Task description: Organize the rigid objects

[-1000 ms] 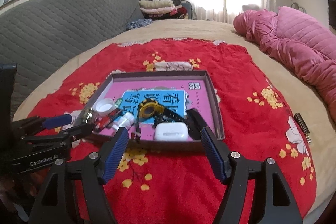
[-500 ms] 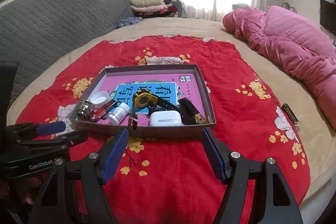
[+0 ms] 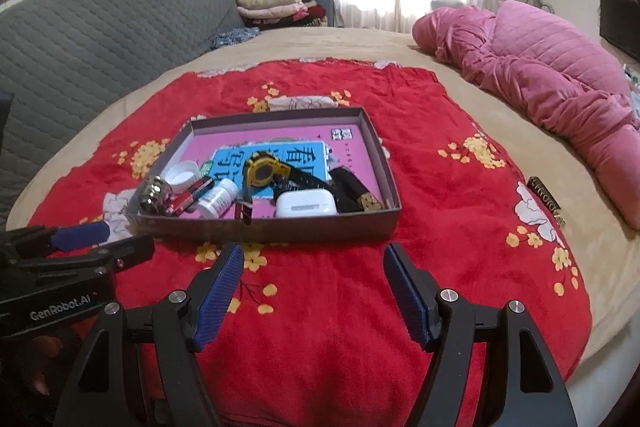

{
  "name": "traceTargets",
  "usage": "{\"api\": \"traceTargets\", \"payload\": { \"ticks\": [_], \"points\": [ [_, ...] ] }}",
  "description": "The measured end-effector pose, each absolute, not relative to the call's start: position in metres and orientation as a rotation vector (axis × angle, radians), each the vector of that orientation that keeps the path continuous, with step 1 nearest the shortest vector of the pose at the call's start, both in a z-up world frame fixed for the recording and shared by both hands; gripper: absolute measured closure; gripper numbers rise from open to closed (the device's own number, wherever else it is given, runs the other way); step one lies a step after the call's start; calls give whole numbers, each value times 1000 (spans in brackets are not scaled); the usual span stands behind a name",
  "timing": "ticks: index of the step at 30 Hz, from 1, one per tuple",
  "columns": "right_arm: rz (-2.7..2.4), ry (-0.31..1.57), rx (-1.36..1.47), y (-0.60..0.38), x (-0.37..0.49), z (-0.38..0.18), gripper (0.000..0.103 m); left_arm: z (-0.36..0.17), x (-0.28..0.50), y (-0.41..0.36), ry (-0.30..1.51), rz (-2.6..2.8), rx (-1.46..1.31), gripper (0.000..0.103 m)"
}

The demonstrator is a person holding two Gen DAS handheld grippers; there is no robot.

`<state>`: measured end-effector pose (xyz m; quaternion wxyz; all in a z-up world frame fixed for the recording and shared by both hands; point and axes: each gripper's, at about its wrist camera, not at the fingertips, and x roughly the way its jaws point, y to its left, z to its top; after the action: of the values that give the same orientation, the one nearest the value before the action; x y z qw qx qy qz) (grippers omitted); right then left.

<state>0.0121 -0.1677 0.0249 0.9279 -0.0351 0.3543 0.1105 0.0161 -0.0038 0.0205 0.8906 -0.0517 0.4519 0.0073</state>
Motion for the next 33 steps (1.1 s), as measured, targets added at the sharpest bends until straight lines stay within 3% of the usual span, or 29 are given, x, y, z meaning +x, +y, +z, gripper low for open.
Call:
{"api": "traceTargets", "payload": {
  "ticks": [33],
  "points": [
    [245,763,-74,-164,17,12,29,1,19,-1,964,20,-112,43]
  ]
}}
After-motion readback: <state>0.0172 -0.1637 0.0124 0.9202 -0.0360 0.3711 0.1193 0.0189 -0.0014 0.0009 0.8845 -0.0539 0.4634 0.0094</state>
